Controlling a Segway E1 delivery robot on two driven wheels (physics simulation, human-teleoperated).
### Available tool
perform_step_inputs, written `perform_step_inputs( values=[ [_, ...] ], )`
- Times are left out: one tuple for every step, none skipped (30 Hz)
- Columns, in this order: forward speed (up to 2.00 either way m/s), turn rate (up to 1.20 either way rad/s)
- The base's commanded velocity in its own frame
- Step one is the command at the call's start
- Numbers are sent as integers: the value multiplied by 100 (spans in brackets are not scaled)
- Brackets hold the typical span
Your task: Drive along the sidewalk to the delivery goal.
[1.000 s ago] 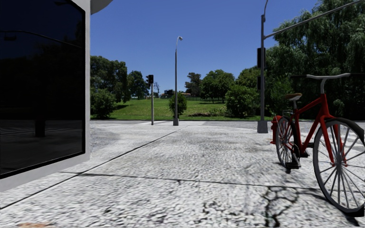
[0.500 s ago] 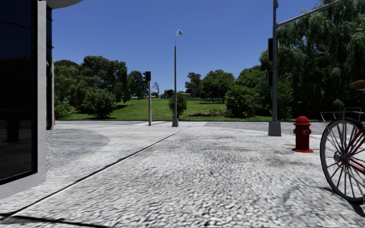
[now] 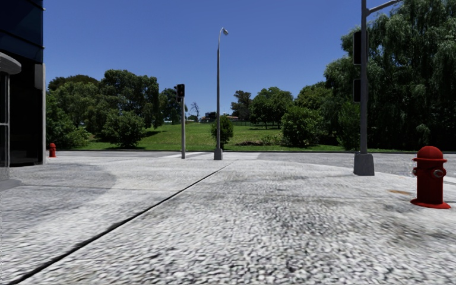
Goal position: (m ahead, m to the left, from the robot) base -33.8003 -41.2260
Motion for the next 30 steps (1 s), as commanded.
perform_step_inputs(
  values=[
    [200,0],
    [200,0],
    [200,0],
    [200,0],
    [200,-4],
    [200,-15],
    [200,-15],
    [200,-18],
    [200,-22],
    [200,-28],
    [200,-32],
    [200,-32],
    [200,-37],
    [200,-42],
    [193,-49],
    [193,-49],
    [176,-54],
    [169,-57],
    [167,-58],
    [167,-58],
    [167,-58],
    [167,-58],
    [167,-58],
    [167,-58],
    [167,-58],
    [167,-58],
    [167,-58],
    [167,-58],
    [167,-58],
    [167,-58]
  ],
)
